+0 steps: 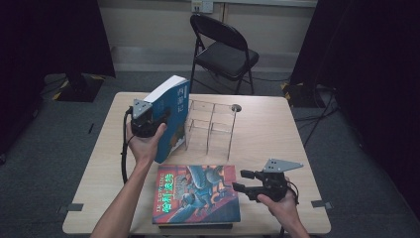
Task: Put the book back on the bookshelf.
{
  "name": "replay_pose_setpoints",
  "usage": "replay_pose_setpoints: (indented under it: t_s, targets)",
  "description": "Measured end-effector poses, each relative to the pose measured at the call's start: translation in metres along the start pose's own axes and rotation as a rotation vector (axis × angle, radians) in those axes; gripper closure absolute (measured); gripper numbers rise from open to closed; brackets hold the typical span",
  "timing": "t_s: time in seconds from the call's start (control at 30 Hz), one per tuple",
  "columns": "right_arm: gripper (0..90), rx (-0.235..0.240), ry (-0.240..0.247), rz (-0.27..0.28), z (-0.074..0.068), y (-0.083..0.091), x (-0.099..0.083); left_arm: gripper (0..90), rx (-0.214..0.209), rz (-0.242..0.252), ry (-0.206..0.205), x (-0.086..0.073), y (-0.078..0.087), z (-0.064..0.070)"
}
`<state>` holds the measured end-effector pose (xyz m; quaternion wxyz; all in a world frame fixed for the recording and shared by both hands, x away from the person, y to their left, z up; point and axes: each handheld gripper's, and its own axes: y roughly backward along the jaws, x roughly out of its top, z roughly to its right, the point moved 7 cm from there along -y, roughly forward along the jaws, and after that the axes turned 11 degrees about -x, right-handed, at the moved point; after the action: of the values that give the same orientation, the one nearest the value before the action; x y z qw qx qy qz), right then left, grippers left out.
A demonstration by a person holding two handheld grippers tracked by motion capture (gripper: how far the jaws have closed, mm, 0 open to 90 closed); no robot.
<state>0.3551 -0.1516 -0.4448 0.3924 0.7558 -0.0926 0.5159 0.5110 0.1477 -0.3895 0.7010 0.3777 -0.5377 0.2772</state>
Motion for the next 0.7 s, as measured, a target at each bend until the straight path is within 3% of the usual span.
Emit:
replay_pose_setpoints:
  t_s: [0.23,0.47,0.7]
  targets:
    - [39.2,0.0,0.001,-0.003,-0.001,-0.001,0.0,61.3,-0.03,0.04,0.017,-0.016,0.005,0.002]
    - [39.2,-0.003,0.006,0.0,-0.002,0.0,0.0,60.7,-0.033,0.015,-0.009,-0.026,0.018,0.001]
    - [39.2,0.004,0.006,-0.008,-0.003,-0.003,-0.001,60.1,-0.048,0.015,0.007,-0.03,0.027,0.0]
